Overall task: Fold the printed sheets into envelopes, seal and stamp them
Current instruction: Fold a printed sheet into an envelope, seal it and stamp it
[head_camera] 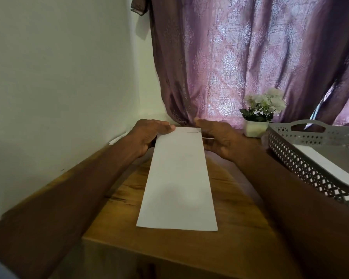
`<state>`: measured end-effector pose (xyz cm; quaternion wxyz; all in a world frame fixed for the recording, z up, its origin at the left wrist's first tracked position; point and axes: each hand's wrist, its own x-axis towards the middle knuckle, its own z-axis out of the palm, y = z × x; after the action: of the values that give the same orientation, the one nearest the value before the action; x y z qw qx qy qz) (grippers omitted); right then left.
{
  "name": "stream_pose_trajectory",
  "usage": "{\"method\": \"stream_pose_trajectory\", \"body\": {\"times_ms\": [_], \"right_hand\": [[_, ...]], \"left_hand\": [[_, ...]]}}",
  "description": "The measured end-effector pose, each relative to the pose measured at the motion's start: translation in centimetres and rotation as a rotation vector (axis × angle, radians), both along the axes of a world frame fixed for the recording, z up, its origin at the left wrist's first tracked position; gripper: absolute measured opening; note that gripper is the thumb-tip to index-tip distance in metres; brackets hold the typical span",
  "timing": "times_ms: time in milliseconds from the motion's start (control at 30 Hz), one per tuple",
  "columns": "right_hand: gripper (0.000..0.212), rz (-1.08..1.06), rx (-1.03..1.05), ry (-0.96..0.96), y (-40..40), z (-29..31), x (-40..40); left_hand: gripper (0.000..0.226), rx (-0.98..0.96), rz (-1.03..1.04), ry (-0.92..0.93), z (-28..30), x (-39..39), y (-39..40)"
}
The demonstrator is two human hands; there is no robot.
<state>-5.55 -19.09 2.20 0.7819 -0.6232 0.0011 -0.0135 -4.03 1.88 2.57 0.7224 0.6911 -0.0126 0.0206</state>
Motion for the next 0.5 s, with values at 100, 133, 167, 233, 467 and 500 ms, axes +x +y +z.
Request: {"method": "stream_pose_trajectory", "body": {"times_ms": [100, 133, 167, 233, 467, 500], "right_hand": [[0.020, -0.001, -0.040, -0.017, 1.0, -0.1, -0.1], [0.018, -0.008, -0.036, -0.025, 1.0, 0.0, -0.1], [0.018, -0.011, -0.030, -0.032, 0.9, 0.1, 0.0], [0.019, -0.022, -0.020, -0.038, 0.5, 0.4, -0.1], [0.020, -0.051, 0.000, -0.027, 0.0, 0.3, -0.2], [0.020, -0.056, 0.006, -0.022, -0.1, 0.3, -0.2]], "left_hand": [[0.022, 0.003, -0.029, -0.004, -0.1, -0.2, -0.2], [0.022, 0.006, -0.042, -0.005, 0.0, -0.2, -0.1], [0.022, 0.011, -0.050, -0.003, 0.1, -0.2, -0.1], [0.018, 0.021, -0.043, -0.002, 0.3, -0.3, 0.0], [0.024, 0.021, 0.009, 0.025, 0.4, -0.3, 0.1], [0.025, 0.016, 0.033, 0.022, 0.4, -0.1, 0.2]]}}
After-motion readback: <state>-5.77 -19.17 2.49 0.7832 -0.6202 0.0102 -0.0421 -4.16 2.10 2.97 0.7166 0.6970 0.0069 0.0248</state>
